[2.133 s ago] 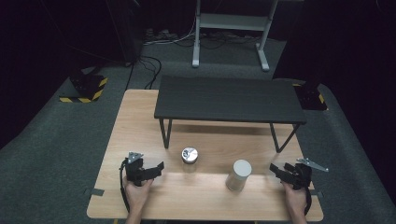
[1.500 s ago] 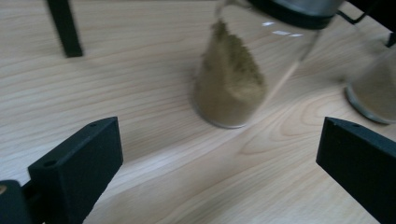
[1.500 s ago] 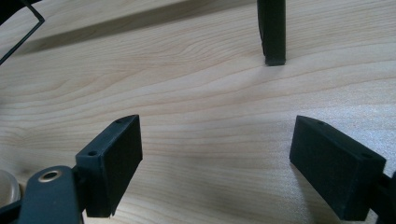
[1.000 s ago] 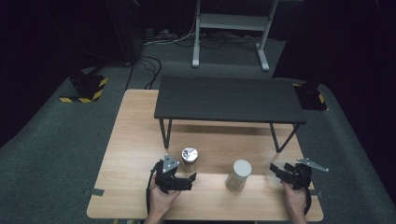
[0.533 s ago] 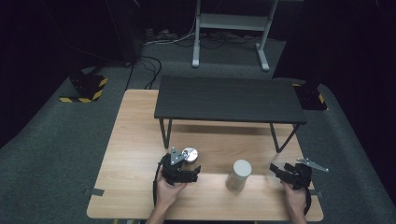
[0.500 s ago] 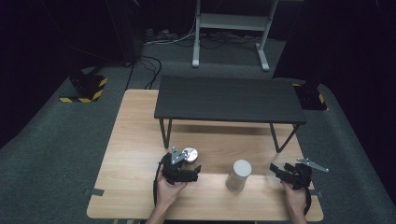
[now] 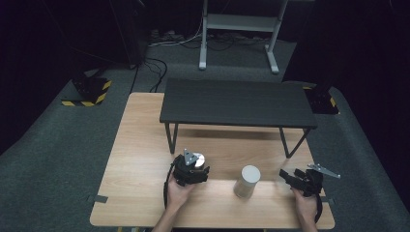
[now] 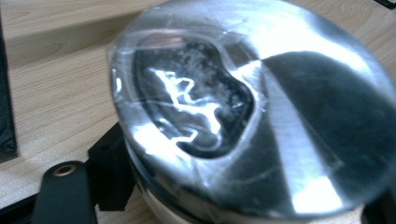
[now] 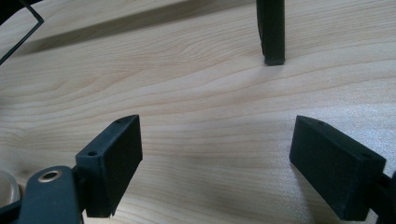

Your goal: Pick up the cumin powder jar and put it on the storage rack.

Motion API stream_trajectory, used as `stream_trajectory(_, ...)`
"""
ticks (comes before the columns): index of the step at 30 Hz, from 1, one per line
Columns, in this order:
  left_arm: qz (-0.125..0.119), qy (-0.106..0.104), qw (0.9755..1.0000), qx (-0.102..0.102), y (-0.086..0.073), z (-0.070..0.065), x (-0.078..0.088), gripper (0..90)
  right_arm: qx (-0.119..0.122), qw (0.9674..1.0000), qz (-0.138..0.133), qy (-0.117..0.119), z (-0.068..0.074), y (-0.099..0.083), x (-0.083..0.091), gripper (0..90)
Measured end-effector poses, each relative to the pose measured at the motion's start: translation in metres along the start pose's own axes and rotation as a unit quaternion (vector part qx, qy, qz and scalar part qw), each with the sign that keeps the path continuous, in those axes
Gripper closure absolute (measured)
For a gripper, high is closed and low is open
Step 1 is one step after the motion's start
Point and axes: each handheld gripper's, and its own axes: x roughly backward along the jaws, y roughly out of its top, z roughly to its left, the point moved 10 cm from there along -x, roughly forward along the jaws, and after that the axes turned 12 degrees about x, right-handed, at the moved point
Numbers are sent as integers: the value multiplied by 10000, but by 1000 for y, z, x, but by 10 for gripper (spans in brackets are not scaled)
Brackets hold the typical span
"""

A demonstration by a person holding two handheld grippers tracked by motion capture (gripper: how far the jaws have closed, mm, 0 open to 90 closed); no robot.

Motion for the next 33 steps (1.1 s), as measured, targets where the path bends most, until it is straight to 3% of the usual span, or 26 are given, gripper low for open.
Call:
stream_trajectory(18, -2, 101, 9999, -54, 1, -2, 0, 298, 0, 10000, 1, 0, 0, 0, 0, 166)
stream_trajectory(33, 52, 47, 9997, -220, 16, -11, 12, 301, -10, 10000, -6, 8, 0, 0, 0, 166)
